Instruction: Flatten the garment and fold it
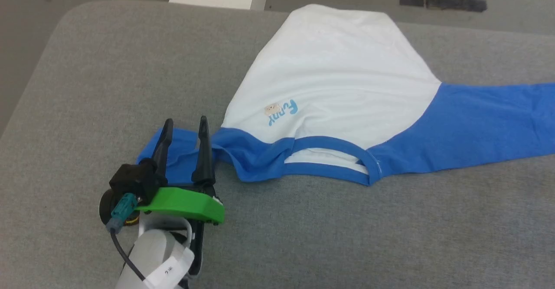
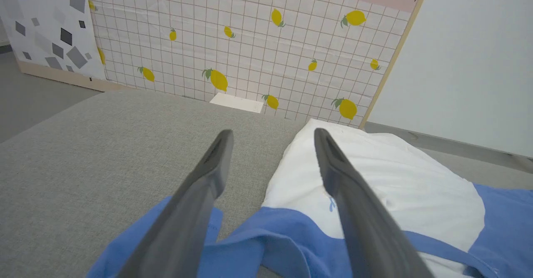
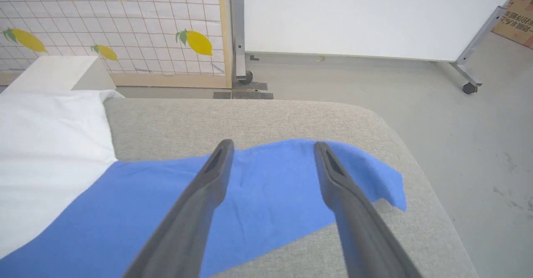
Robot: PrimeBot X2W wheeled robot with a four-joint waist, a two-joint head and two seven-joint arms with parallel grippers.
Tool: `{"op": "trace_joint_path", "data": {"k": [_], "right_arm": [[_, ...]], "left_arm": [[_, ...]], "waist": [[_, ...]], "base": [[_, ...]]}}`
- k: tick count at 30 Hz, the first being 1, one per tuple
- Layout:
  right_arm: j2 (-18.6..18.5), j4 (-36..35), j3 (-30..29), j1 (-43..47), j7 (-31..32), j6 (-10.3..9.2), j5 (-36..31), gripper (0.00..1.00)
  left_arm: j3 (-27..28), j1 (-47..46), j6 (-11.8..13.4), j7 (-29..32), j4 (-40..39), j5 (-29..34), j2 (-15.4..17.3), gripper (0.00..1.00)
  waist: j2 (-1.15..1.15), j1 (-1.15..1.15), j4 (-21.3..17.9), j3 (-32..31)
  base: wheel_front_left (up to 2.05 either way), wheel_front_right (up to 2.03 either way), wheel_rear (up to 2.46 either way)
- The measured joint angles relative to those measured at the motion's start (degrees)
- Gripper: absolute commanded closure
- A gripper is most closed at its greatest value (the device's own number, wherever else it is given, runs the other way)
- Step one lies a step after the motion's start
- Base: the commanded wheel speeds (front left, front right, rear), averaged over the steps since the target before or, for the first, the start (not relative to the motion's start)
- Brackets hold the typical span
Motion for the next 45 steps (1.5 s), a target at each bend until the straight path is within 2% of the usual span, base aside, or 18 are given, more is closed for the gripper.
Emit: {"op": "trace_joint_path", "data": {"k": [6, 9, 12, 16, 18, 19, 24, 31, 32, 33, 35, 40, 45], "right_arm": [[6.59, -7.80, 6.95, 8.73, -1.48, 0.00, 4.04, 0.00], [8.81, -10.03, 9.32, 12.06, -1.20, 0.00, 5.10, 0.00], [9.27, -11.48, 9.76, 13.45, -1.14, 0.00, 5.13, 0.00], [9.33, -12.43, 9.88, 13.60, -0.70, 0.00, 4.87, 0.00], [9.32, -12.70, 9.80, 13.60, -0.70, 0.00, 4.43, 0.00], [9.33, -12.78, 9.89, 13.60, -0.70, 0.00, 4.34, 0.00], [9.33, -13.44, 9.96, 13.59, -0.62, 0.00, 4.00, 0.00], [9.31, -14.06, 10.38, 13.59, -0.04, 0.00, 3.99, 0.00], [9.29, -14.11, 10.45, 13.58, -0.04, 0.00, 3.99, 0.00], [9.26, -14.15, 10.54, 13.58, -0.04, 0.00, 3.99, 0.00], [9.15, -14.18, 10.59, 13.58, -0.03, 0.00, 3.99, 0.00], [8.44, -14.16, 11.78, 13.58, 0.47, 0.00, 3.85, 0.00], [7.43, -14.44, 17.95, 13.58, 3.66, 0.00, 3.89, 0.00]], "left_arm": [[-0.21, 1.51, 0.00, 1.63, -0.32, -0.33, 0.66, 0.00], [-0.45, 2.01, 1.01, 5.55, -0.13, -0.93, 0.71, 0.00], [-1.56, 2.13, 2.74, 13.96, 0.20, -2.16, 0.54, 0.00], [-3.22, 2.14, 8.46, 30.07, 0.24, -5.42, -0.48, 0.00], [-3.64, 2.07, 10.77, 34.59, -0.19, -5.68, -0.57, 0.00], [-3.49, 1.91, 11.60, 35.51, -0.59, -5.69, -0.64, 0.00], [-3.07, -0.75, 11.63, 35.18, -0.66, -5.86, -0.66, 0.00], [-1.72, -3.50, 11.59, 32.63, 4.21, -7.26, -0.63, 0.00], [-1.59, -3.69, 11.54, 32.15, 5.03, -7.30, -0.62, 0.28], [-1.48, -3.80, 11.50, 31.55, 5.59, -7.35, -0.63, 0.67], [-1.31, -4.02, 11.06, 30.26, 6.28, -7.81, -0.64, 1.00], [-1.27, -4.21, 10.03, 28.10, 7.02, -9.11, -0.74, 1.00], [-1.12, -3.96, 10.00, 25.35, 5.25, -11.32, -0.88, 1.00]], "waist": [[0.00, 0.00, -1.17, -2.76], [0.00, 0.00, -1.85, -3.35], [0.00, 0.00, -2.19, -3.43], [0.00, 0.00, -2.53, -2.99], [0.00, 0.00, -2.78, -2.70], [0.00, 0.00, -2.95, -2.53], [0.00, 0.00, -3.64, -1.21], [0.00, 0.00, -4.52, 0.55], [0.00, 0.00, -4.64, 0.75], [0.00, 0.00, -4.75, 0.92], [0.00, 0.00, -4.86, 1.19], [0.00, 0.00, -4.53, 1.42], [0.00, 0.00, -4.06, 1.32]], "base": [[0.00, 0.00, 0.00], [0.00, 0.00, 0.00], [0.00, 0.00, 0.00], [0.00, 0.00, 0.00], [0.00, 0.00, 0.00], [0.00, 0.00, 0.00], [0.00, 0.00, 0.00], [0.00, 0.00, 0.00], [0.00, 0.00, 0.00], [0.00, 0.00, 0.00], [0.00, 0.00, 0.00], [0.00, 0.00, 0.00], [0.00, 0.00, 0.00]]}}
